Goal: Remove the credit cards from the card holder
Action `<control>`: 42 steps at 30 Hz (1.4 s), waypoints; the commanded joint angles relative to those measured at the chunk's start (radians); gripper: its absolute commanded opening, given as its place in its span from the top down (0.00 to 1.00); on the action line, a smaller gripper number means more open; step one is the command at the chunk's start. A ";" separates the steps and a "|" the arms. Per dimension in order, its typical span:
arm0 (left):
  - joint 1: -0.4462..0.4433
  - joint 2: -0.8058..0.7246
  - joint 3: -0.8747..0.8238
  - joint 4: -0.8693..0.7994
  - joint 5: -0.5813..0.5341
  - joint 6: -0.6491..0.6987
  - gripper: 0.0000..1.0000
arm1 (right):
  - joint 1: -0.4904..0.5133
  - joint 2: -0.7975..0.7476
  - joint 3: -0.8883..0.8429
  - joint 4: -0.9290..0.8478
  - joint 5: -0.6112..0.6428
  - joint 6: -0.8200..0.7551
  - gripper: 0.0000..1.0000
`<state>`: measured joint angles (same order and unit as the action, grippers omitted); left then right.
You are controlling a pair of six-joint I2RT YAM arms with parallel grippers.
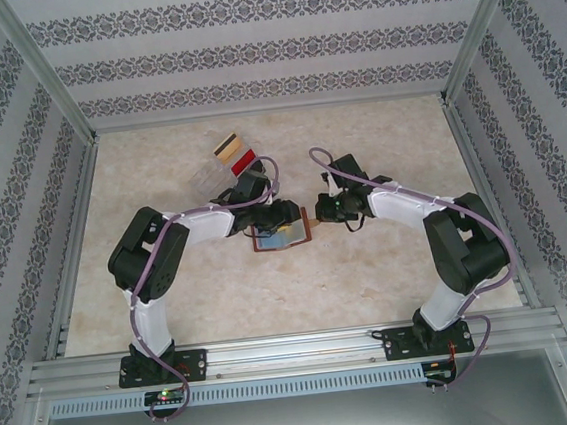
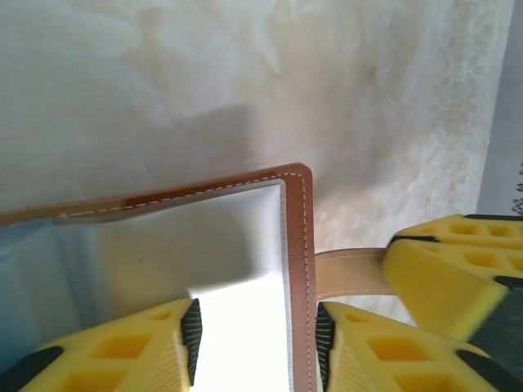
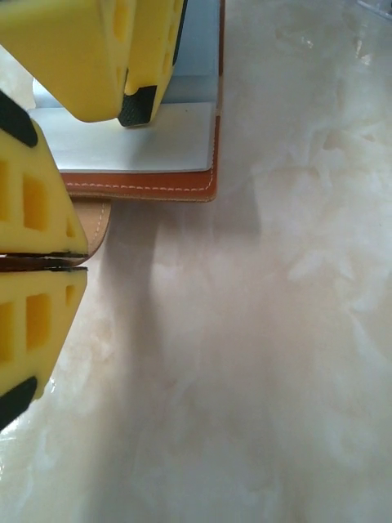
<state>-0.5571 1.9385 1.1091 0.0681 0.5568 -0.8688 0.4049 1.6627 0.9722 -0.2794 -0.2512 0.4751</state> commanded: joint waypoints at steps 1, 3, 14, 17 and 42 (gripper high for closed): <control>-0.008 0.017 -0.003 -0.006 -0.041 0.009 0.59 | -0.018 -0.054 -0.014 0.001 -0.003 0.003 0.81; -0.007 0.025 -0.007 -0.014 -0.047 0.010 0.62 | -0.018 -0.094 -0.015 -0.001 -0.008 0.005 0.75; -0.007 0.040 -0.041 -0.010 -0.063 0.022 0.83 | 0.066 -0.184 -0.045 0.006 -0.064 0.032 0.81; -0.008 0.045 -0.045 -0.008 -0.058 0.025 0.88 | 0.079 -0.120 -0.051 0.034 -0.097 0.070 0.88; 0.000 -0.225 0.057 -0.505 -0.366 0.180 0.66 | 0.105 0.128 -0.050 0.096 -0.033 0.103 0.91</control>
<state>-0.5564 1.7405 1.1492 -0.2653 0.3153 -0.7357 0.4961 1.7641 0.9203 -0.1593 -0.3344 0.5991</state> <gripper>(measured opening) 0.326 0.085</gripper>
